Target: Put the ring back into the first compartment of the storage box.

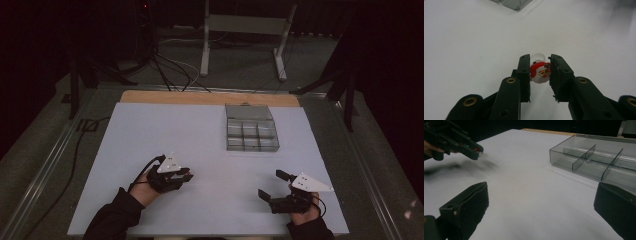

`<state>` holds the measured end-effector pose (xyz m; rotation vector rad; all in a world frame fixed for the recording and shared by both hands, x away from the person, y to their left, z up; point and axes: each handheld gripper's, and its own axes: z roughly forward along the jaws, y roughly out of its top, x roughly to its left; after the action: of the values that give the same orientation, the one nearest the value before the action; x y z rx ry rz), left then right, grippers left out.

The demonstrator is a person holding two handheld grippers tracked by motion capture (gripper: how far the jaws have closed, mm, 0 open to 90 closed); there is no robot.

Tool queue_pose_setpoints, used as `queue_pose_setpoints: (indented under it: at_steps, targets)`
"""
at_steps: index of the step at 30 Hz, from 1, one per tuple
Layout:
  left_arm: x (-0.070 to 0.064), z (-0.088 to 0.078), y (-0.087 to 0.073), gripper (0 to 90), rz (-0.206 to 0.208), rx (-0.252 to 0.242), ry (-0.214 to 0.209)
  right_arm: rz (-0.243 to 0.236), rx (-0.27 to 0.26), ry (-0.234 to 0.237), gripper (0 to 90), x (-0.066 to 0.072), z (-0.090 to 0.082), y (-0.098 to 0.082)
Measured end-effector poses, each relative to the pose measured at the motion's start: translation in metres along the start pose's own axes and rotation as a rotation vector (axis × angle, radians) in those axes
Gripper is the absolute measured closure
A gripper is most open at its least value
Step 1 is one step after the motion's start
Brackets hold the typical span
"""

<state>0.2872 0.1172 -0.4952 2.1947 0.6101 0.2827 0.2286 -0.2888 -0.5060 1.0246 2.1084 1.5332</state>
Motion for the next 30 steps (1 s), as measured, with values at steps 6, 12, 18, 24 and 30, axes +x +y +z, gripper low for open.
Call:
queue_pose_setpoints:
  at_steps: [6, 12, 18, 24, 30]
  targets:
    - [0.003, 0.003, 0.005, 72.3, -0.001, -0.011, -0.005, 0.005, 0.001, -0.004, 0.0, -0.001, 0.000, 0.000]
    - [0.007, 0.005, 0.014, 72.3, 0.003, -0.031, -0.005, 0.000, 0.002, -0.001, 0.0, 0.000, 0.000, 0.000]
    - [0.013, 0.008, 0.026, 72.4, 0.004, -0.050, -0.007, 0.002, 0.001, -0.003, 0.0, -0.001, -0.001, 0.000]
    - [0.016, 0.014, 0.037, 72.3, 0.004, -0.064, -0.025, 0.000, 0.000, -0.001, 0.0, -0.001, -0.001, 0.000]
    - [0.021, 0.020, 0.045, 72.3, 0.000, -0.068, -0.032, 0.002, 0.002, 0.000, 0.0, -0.001, -0.001, 0.000]
